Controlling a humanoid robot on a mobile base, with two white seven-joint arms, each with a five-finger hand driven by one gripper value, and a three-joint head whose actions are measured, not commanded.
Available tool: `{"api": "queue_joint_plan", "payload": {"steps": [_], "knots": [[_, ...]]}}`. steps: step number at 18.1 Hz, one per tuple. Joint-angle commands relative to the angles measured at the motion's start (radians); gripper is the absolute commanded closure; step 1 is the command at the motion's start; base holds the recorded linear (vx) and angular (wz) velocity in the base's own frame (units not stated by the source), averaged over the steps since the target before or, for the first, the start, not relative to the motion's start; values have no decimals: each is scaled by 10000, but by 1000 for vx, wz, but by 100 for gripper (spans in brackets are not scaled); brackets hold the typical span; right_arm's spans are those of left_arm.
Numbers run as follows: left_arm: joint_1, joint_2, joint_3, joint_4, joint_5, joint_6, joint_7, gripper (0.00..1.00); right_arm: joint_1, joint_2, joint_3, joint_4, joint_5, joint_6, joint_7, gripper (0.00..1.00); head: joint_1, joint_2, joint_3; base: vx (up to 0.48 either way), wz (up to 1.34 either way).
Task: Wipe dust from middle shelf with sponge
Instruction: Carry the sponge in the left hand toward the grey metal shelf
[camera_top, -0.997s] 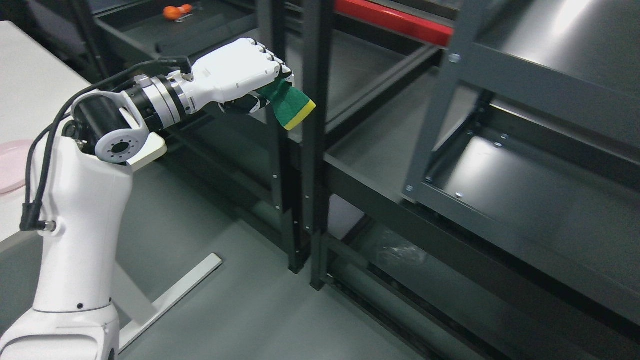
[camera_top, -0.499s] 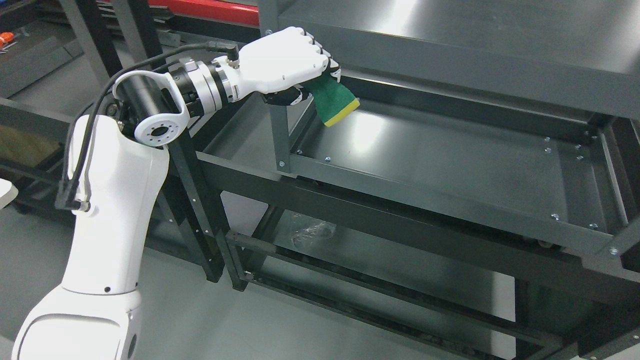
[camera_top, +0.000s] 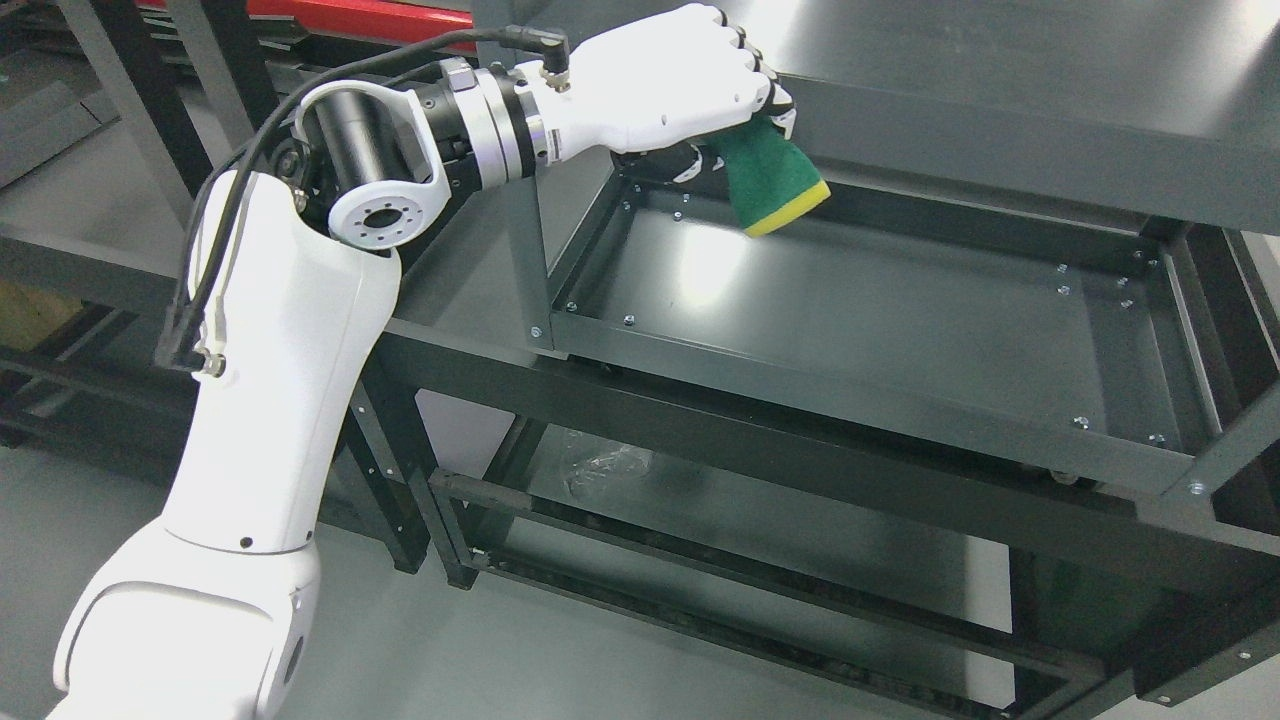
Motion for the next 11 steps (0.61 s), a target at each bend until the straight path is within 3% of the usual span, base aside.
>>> {"api": "queue_joint_plan", "payload": {"steps": [1, 11], "knots": [[-683, -142, -1432, 51, 860, -7, 87, 88, 10, -175, 0, -175, 0, 737, 8, 0, 0, 0, 0, 10, -70], [-2481, -142, -1816, 1569, 324, -7, 118, 88, 10, -175, 0, -175, 0, 722, 8, 0, 0, -3, 0, 12, -94]]}}
